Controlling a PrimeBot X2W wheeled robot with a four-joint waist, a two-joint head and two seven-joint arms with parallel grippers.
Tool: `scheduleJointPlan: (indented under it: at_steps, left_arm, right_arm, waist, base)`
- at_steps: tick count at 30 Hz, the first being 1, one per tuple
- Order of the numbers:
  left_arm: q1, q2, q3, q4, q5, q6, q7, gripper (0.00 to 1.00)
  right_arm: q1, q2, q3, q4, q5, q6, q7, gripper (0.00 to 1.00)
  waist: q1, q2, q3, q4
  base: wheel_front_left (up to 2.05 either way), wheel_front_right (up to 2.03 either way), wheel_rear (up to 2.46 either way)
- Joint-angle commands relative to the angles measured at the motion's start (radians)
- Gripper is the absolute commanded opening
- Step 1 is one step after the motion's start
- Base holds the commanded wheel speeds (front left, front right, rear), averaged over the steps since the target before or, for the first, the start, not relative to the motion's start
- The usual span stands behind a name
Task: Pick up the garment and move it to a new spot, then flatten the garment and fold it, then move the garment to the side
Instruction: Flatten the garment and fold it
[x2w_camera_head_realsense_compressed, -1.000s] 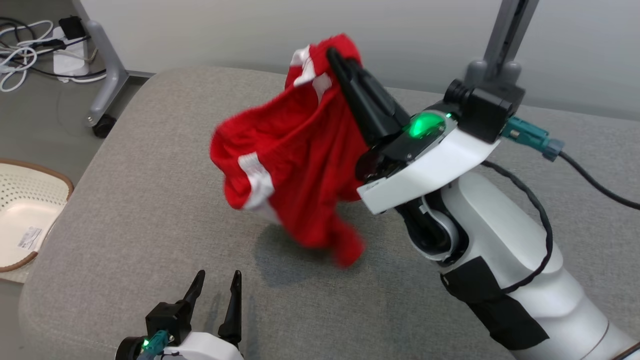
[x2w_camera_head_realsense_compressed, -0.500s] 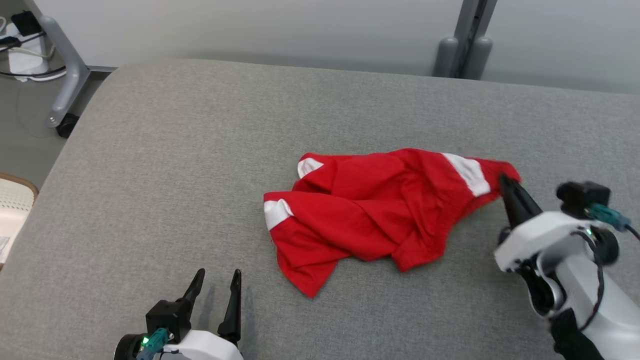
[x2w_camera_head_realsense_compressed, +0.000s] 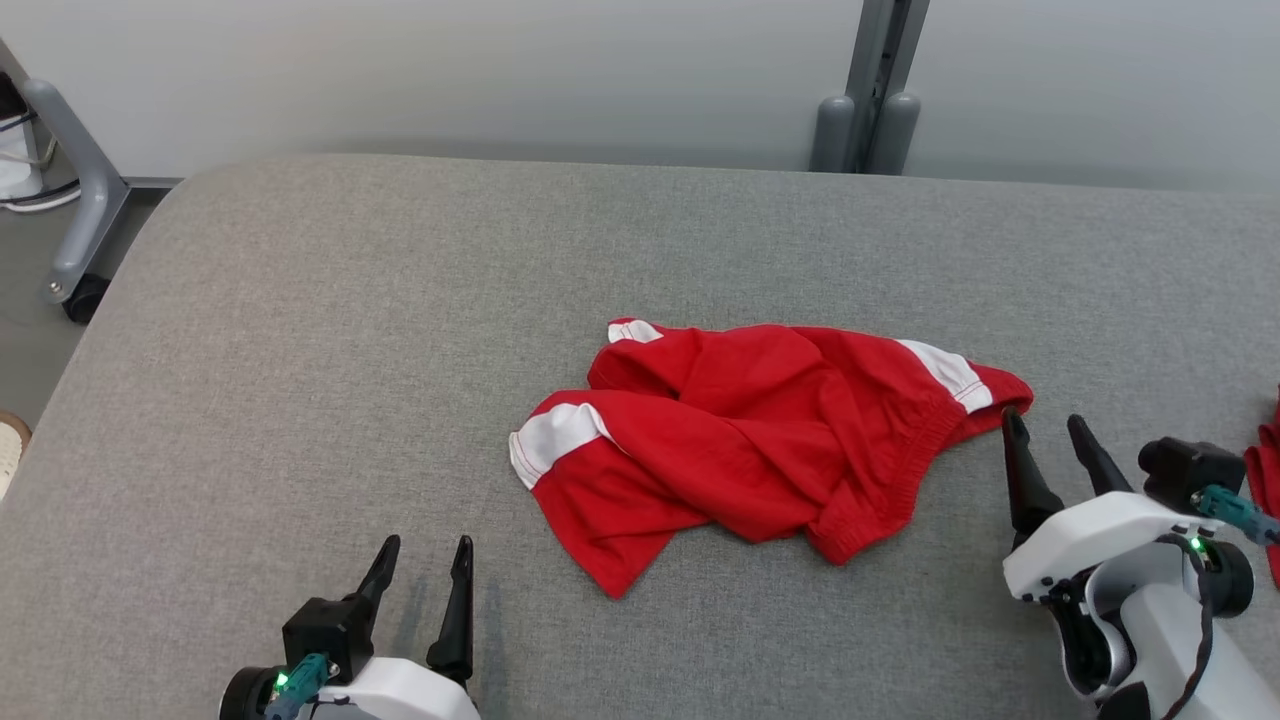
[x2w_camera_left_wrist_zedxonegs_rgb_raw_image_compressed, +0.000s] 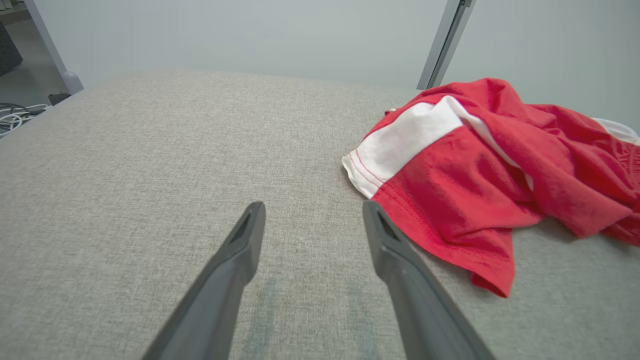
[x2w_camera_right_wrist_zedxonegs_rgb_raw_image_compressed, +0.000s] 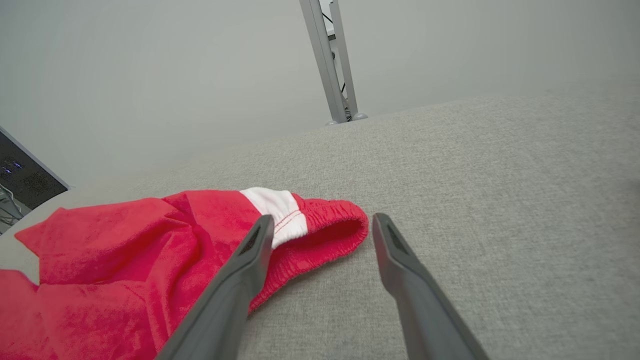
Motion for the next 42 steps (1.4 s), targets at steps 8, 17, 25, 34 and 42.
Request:
scheduleJointPlan:
  at_steps: [8,17,25,34,42]
  left_arm:
    - [0.029,0.004,0.018,0.003,0.012,-0.008,0.000,1.00]
    - [0.041,0.004,0.017,0.000,0.005,-0.009,0.000,1.00]
    - [0.025,0.004,0.005,-0.004,-0.004,-0.008,0.000,1.00]
    - [0.018,0.004,0.005,-0.006,-0.008,-0.001,0.000,1.00]
    - [0.020,0.004,-0.003,-0.005,-0.019,0.002,0.000,1.00]
  right_arm:
    - [0.128,0.042,0.064,-0.092,-0.009,0.000,0.000,1.00]
    - [0.225,0.067,0.262,-0.151,0.053,0.000,0.000,1.00]
    - [0.194,0.072,0.322,-0.146,0.088,0.000,0.000,1.00]
    - [0.170,0.064,0.345,-0.143,0.083,0.000,0.000,0.12]
    - [0.115,0.067,0.468,-0.212,0.126,0.000,0.000,0.00]
  waist:
    - [0.0000,0.0000,-0.051,-0.020]
    - [0.0000,0.0000,-0.066,-0.025]
    - [0.0000,0.0000,-0.035,0.000]
    - [0.0000,0.0000,-0.020,0.023]
    - [0.0000,0.0000,-0.027,0.020]
  base:
    - [0.00,0.00,0.00]
    - [0.00,0.00,0.00]
    - [0.00,0.00,0.00]
    - [0.00,0.00,0.00]
    - [0.00,0.00,0.00]
